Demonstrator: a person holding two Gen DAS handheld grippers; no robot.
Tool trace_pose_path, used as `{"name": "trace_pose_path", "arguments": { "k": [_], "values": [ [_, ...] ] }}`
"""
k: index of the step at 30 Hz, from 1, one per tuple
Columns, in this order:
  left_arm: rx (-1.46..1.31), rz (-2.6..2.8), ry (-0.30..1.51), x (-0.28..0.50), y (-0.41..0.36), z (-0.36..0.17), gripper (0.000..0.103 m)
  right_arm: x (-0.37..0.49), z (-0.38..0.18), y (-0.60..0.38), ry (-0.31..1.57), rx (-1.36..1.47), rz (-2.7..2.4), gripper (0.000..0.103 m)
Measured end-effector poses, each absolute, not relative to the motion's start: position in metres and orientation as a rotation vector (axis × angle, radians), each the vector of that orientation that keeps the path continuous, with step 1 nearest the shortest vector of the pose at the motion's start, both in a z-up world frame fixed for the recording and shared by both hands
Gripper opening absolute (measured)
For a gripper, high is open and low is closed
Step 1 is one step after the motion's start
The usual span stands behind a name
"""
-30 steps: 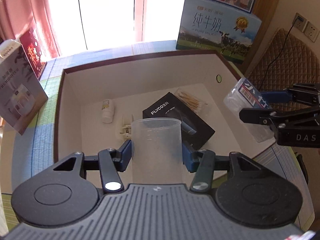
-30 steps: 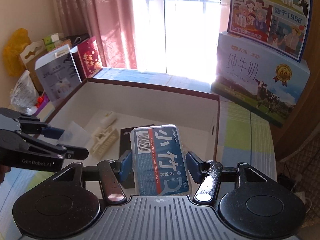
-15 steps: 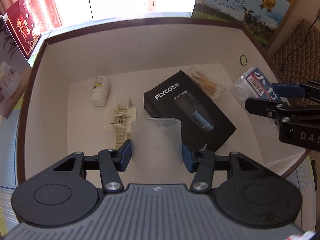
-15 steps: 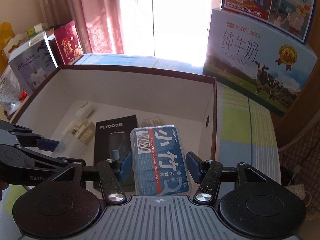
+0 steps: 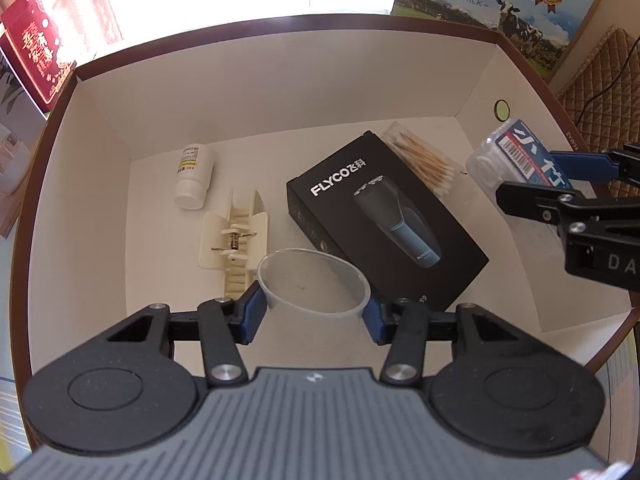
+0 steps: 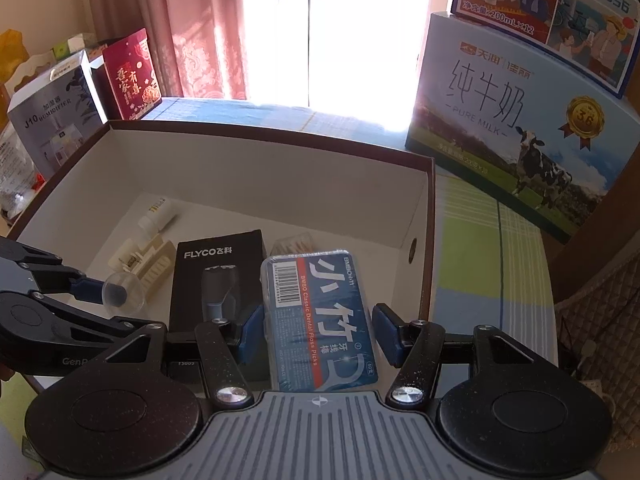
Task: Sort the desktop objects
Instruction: 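Carry the cup and toothpick box into the brown box and open both tools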
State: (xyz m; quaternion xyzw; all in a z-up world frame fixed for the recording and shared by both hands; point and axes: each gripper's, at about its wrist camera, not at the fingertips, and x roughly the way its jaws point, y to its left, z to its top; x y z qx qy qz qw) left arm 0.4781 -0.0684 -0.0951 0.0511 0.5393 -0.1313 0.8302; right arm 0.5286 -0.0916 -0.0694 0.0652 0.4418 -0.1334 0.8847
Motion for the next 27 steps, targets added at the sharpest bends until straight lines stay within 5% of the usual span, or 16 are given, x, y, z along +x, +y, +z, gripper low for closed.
{"name": "trace_pose_path", "arguments": {
  "k": [27],
  "values": [
    [0.103,-0.233,1.044,0.482,-0.05,-0.067,0.06,0.554,-0.085,-0.088,0.943,0.001,-0.262,0.056]
  ]
}}
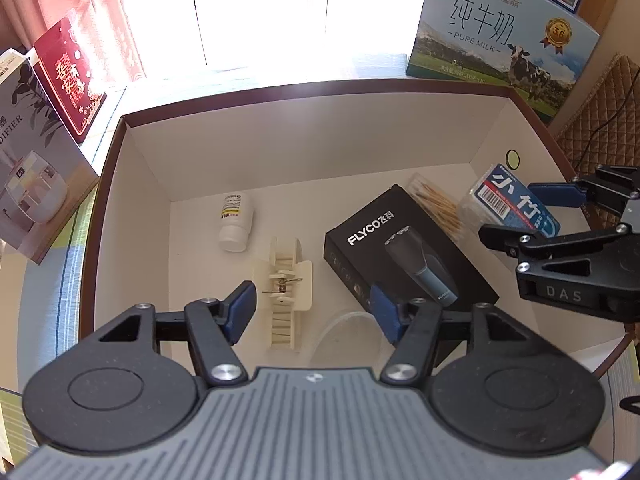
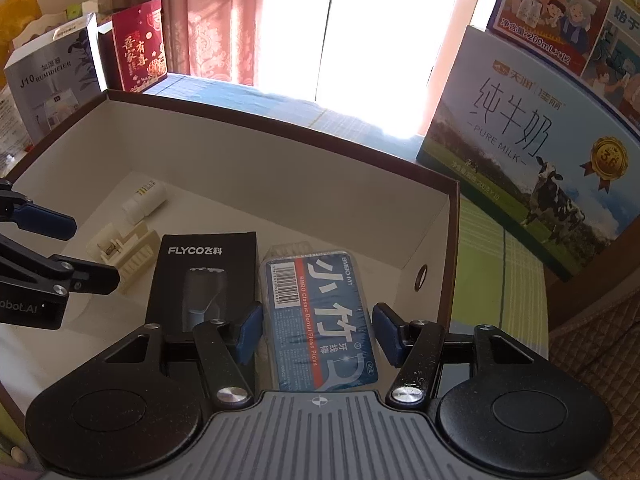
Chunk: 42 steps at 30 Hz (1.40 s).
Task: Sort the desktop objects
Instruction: 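Carry the cup and toothpick box into the brown box and open both tools, then withdraw both tools from the box toward the remaining items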
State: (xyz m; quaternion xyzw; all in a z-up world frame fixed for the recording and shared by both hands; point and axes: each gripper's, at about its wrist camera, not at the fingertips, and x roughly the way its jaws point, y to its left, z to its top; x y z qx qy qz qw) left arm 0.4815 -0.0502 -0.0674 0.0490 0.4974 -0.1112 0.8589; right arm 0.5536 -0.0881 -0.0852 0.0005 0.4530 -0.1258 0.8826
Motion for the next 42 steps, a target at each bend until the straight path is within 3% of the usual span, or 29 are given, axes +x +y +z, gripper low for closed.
{"name": "trace_pose_path", "arguments": {
  "k": [9,14,23,42],
  "values": [
    [0.095,-0.222,1.041,0.48,-0.044,-0.066,0.065,0.543,-0.078,-0.09,0.9,0.048,-0.244,0.065],
    [0.103,-0.213,1.029,0.475,-0.039,-0.061,0.075,0.527,-0.07,-0.084,0.88,0.095,-0.212,0.08],
    [0.088,-0.215,1.006,0.459,-0.029,-0.045,0.079,0.501,-0.058,-0.074,0.857,0.153,-0.198,0.094],
    [0.103,-0.195,0.949,0.401,-0.016,-0.014,0.087,0.451,-0.029,-0.049,0.772,0.245,-0.218,0.101]
  ]
}}
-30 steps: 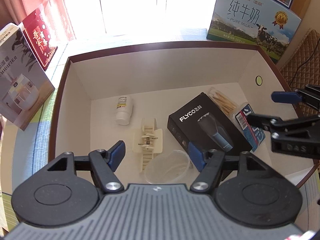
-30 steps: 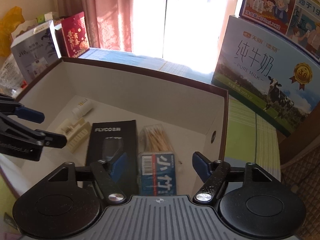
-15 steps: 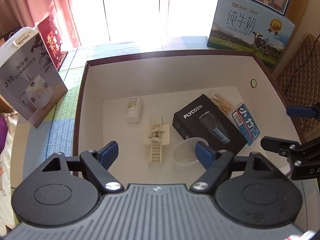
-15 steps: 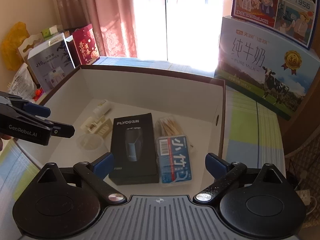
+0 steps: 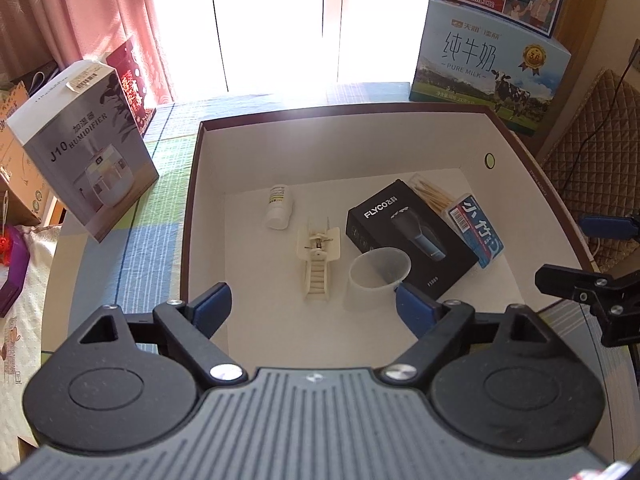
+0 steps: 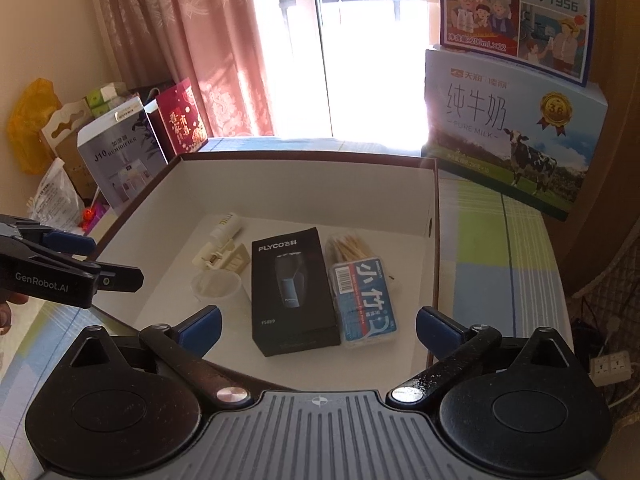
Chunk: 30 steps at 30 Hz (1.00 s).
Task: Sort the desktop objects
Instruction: 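Withdraw both tools from the box toward the remaining items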
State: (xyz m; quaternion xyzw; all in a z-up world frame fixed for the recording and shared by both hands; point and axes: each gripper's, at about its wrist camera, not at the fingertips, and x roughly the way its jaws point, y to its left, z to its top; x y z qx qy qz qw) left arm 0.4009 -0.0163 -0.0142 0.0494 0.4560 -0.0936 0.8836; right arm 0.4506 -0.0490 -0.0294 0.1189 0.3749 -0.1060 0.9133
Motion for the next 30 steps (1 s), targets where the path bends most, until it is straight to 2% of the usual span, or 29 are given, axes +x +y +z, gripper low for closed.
{"name": "trace_pose_path", "arguments": {
  "k": [30],
  "values": [
    [0.107,-0.214,0.892,0.287,-0.015,0.016,0.09,0.364,-0.003,0.025,0.699,0.252,-0.167,0.101]
  ]
}}
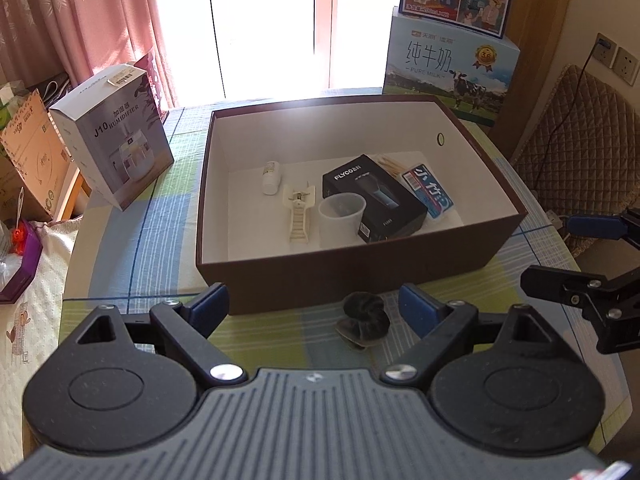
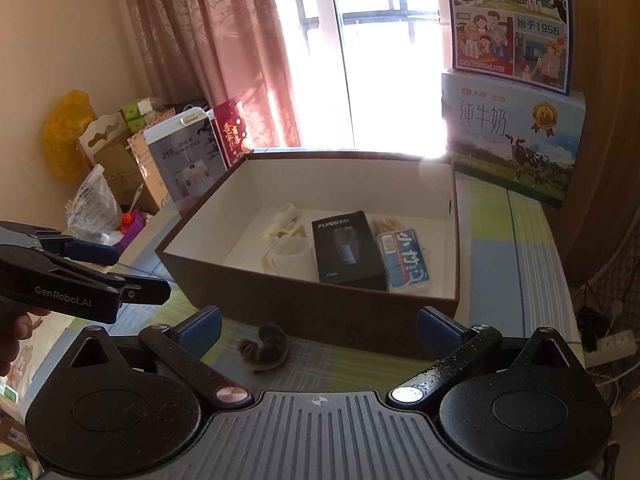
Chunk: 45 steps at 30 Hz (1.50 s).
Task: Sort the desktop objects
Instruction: 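Withdraw both tools from the box toward the remaining items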
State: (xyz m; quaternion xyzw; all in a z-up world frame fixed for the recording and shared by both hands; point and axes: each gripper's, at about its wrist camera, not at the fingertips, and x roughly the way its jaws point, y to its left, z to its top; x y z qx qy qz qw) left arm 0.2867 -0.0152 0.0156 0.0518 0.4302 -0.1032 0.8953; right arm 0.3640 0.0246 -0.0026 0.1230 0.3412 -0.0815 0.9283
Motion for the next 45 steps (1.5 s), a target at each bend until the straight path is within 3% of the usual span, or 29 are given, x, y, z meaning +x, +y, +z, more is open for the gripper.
{"name": "trace_pose_path", "arguments": {
  "k": [45],
  "values": [
    [0.135,-0.214,1.042,0.228,-0.009,-0.039,0.09,0.343,-0.065,0.088,0.904,0.227,-0.065,0.101]
  ]
}}
